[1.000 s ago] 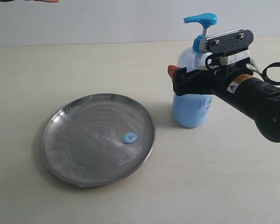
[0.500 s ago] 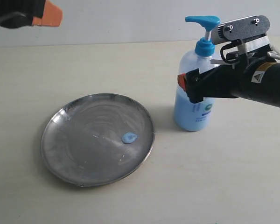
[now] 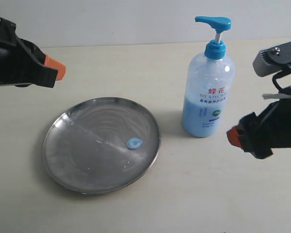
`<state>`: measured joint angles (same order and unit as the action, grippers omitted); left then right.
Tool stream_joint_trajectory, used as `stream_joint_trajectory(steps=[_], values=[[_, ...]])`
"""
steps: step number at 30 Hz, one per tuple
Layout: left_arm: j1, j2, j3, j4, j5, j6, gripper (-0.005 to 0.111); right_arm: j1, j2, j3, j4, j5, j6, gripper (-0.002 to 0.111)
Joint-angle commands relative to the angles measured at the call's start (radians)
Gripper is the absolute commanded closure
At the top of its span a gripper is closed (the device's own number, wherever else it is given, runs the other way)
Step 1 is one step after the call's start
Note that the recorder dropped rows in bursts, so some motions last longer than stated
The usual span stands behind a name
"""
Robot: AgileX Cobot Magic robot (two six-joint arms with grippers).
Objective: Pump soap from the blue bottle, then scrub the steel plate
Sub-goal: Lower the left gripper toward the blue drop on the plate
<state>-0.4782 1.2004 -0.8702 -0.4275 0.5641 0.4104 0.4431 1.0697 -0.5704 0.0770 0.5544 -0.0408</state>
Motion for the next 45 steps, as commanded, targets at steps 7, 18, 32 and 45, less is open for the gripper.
stream_joint_trajectory(steps=[7,18,32,45], values=[[0.000,-0.007,0.047,-0.026,0.001,0.030,0.107,-0.001,-0.131,-0.004,-0.008,0.196,-0.003,0.081],[0.000,0.131,0.076,-0.068,0.080,0.060,0.107,-0.001,-0.315,-0.004,-0.008,0.173,-0.048,0.108],[-0.003,0.487,-0.050,-0.404,0.084,0.292,0.107,-0.001,-0.453,0.031,0.026,0.161,-0.046,0.108],[-0.129,0.692,-0.247,-0.397,0.091,0.292,0.107,-0.001,-0.522,0.041,0.026,0.155,-0.046,0.108]])
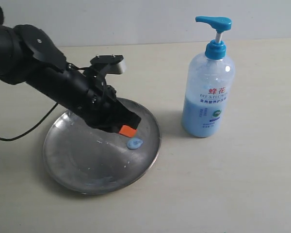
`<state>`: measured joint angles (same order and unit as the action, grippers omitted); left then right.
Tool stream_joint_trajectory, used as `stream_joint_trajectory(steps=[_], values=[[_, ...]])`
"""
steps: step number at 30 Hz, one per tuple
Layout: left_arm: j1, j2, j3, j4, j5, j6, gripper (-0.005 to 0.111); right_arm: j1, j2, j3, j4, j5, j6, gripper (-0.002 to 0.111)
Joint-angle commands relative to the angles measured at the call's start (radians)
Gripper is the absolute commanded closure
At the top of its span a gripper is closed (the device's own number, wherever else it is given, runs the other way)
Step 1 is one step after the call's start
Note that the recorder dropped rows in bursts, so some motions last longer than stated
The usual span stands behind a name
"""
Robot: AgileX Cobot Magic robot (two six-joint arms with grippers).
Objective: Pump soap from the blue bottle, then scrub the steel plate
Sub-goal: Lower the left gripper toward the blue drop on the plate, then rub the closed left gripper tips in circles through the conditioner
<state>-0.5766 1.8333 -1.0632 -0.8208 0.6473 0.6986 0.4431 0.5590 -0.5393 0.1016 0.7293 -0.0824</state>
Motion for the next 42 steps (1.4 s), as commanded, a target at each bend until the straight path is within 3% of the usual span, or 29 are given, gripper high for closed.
stream_joint_trajectory(steps=[1,12,28,42], values=[[-0.036,0.076,-0.066,-0.004,0.012,0.004,0.107,-0.001,-0.012,0.014,0.001,-0.020,-0.004,0.108],[-0.043,0.182,-0.114,0.004,0.002,-0.004,0.107,-0.001,-0.012,0.027,0.003,-0.025,-0.004,0.108],[-0.041,0.226,-0.114,0.004,-0.237,-0.025,0.107,-0.001,-0.012,0.027,0.003,-0.029,-0.004,0.108],[-0.036,0.244,-0.114,0.056,-0.196,-0.025,0.107,-0.001,-0.012,0.027,0.003,-0.029,-0.004,0.108]])
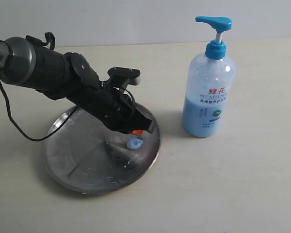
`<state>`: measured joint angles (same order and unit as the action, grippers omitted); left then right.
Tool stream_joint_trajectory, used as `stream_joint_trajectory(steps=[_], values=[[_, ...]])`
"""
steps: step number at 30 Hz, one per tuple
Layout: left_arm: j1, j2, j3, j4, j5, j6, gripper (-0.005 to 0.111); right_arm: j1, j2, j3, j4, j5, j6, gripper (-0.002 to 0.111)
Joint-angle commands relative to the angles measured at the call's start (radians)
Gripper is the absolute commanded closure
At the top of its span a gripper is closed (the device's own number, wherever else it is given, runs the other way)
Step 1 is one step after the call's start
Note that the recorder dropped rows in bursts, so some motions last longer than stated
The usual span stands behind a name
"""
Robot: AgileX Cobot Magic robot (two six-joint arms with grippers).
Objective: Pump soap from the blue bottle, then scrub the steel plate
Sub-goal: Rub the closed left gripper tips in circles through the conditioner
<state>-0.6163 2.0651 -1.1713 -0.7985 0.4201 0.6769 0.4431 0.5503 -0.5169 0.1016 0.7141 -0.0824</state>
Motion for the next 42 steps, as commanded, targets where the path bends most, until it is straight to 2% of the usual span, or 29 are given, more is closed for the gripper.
stream_joint_trajectory(steps=[1,11,20,26,31,42], values=[[0.009,0.017,-0.006,0.034,0.044,-0.003,0.107,-0.001,-0.003,0.004,0.003,-0.014,-0.004,0.108],[0.019,0.023,-0.006,0.057,0.076,-0.003,0.107,-0.001,-0.003,0.004,0.003,-0.014,-0.004,0.108],[0.019,0.023,-0.006,0.072,0.195,-0.003,0.107,-0.001,-0.003,0.004,0.003,-0.018,-0.004,0.108],[0.019,0.023,-0.006,0.025,0.244,-0.003,0.107,-0.001,-0.003,0.004,0.003,-0.020,-0.004,0.108],[0.019,0.023,-0.006,-0.053,0.222,0.005,0.107,-0.001,-0.003,0.004,0.003,-0.020,-0.004,0.108],[0.019,0.037,-0.006,-0.053,0.069,0.005,0.107,-0.001,-0.003,0.004,0.003,-0.020,-0.004,0.108]])
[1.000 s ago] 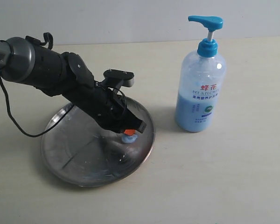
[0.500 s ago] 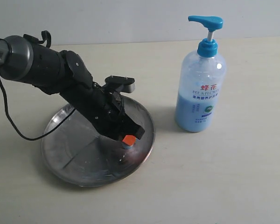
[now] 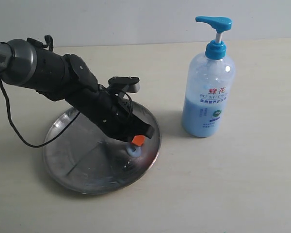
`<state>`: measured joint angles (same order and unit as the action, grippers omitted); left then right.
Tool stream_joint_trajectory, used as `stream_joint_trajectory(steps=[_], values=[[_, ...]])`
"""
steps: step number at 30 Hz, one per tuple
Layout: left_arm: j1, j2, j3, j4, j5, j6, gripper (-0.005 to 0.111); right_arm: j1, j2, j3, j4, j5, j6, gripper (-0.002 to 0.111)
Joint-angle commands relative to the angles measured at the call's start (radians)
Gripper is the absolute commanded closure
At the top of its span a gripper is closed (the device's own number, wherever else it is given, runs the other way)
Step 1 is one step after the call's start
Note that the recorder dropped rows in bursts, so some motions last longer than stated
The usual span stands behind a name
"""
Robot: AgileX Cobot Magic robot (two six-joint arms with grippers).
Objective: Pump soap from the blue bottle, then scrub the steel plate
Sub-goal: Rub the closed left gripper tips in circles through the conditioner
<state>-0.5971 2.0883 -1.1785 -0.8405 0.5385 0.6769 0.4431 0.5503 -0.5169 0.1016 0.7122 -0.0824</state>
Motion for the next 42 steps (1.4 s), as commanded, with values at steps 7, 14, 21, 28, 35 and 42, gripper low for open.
stream_joint_trajectory(steps=[7,14,21,28,35,42], values=[[0.000,0.040,0.001,0.031,-0.028,0.005,0.107,-0.001,-0.003,0.004,0.003,-0.018,-0.004,0.108],[0.017,0.040,0.001,0.151,0.062,-0.010,0.107,-0.001,-0.003,0.004,0.003,-0.018,-0.004,0.108],[0.029,0.038,0.001,0.331,0.148,-0.120,0.107,-0.001,-0.003,0.004,0.003,-0.018,-0.004,0.108],[0.029,0.009,0.001,0.364,0.213,-0.131,0.107,-0.001,-0.003,0.004,0.003,-0.022,-0.004,0.108],[0.029,-0.001,0.001,0.237,0.197,-0.121,0.107,-0.001,-0.003,0.004,0.003,-0.022,-0.004,0.108],[0.027,-0.001,0.001,0.140,0.133,-0.105,0.107,-0.001,-0.003,0.004,0.003,-0.022,-0.004,0.108]])
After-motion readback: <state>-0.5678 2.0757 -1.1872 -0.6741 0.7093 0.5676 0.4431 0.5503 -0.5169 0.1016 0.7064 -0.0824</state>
